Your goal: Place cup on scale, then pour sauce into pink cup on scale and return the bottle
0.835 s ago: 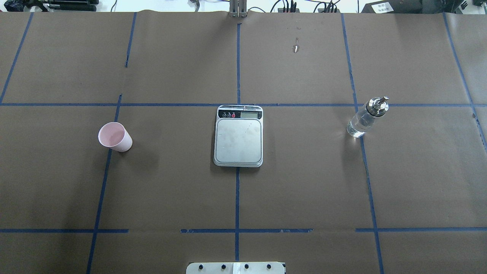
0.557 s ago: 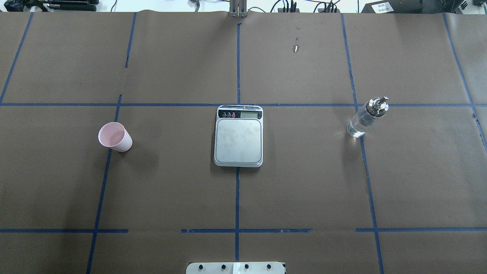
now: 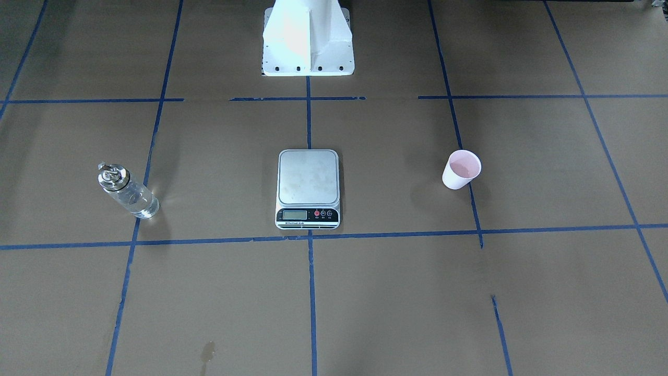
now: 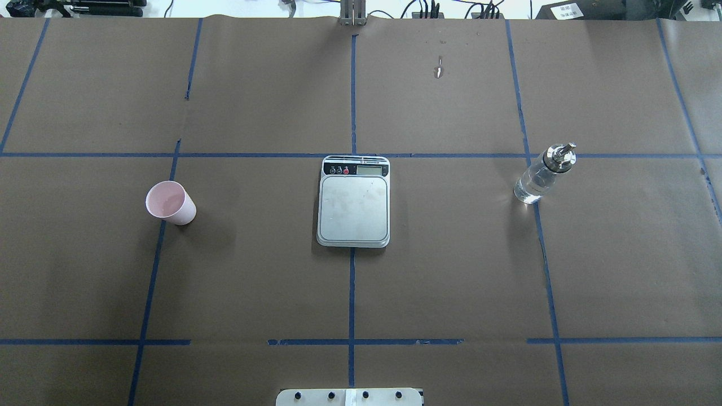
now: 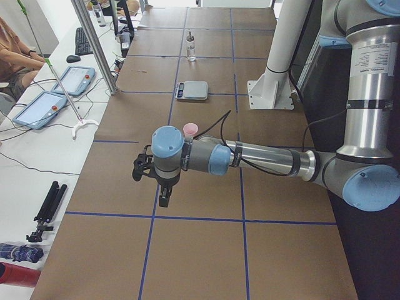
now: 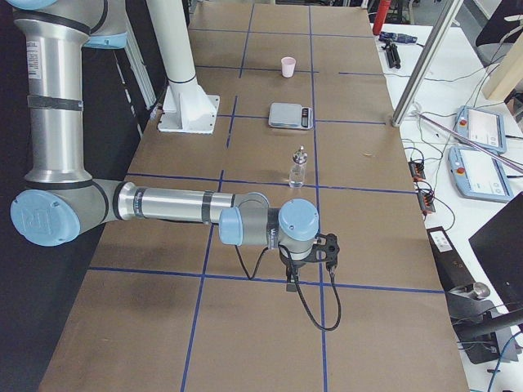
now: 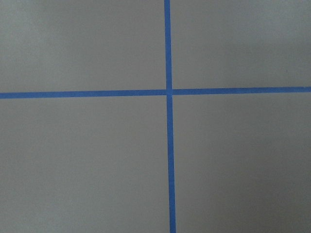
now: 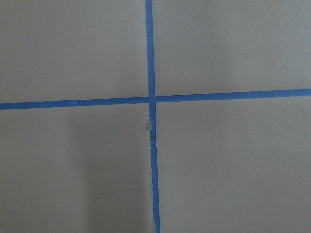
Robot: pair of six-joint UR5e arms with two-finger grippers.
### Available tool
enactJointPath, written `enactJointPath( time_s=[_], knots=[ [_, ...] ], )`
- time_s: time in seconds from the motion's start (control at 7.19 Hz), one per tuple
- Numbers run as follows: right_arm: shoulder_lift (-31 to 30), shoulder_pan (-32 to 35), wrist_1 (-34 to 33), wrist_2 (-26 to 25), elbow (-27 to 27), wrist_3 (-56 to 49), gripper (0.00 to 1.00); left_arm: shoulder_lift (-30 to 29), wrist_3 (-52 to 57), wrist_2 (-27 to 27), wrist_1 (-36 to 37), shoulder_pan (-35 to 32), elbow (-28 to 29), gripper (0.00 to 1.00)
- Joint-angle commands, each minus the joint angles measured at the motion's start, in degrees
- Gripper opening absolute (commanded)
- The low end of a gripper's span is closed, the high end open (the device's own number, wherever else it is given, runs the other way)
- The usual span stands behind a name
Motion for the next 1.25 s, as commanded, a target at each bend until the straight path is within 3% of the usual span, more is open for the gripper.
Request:
enactJointPath(
  time_s=[0.0,0.28,0.42,0.84,1.11],
  knots=[
    [1.74,-0.68,-0.42,0.45,1.36,0.0,1.0,-0.14,-0.34,-0.2,0.01,4.56,-7.23,1.0],
    [1.84,-2.25,-0.51,0.63,1.27,-0.09,1.0,-1.44,-0.61,-0.28,0.01,7.48,-11.48,1.0],
    [1.93,-2.61,-0.25,0.98,1.36,-0.01,1.0,-1.62,-4.35,-0.11,-0.25,12.18,-11.58,1.0],
    [1.58,-2.61,-0.07,0.81,1.62,0.08,1.0,-2.15,-39.1,1.46,-1.3,25.21,-17.45,1.0],
    [1.84,-2.61,0.01,0.63,2.14,-0.09,1.0,-2.06,-54.95,8.65,-10.83,33.21,-15.9,1.0]
  ],
)
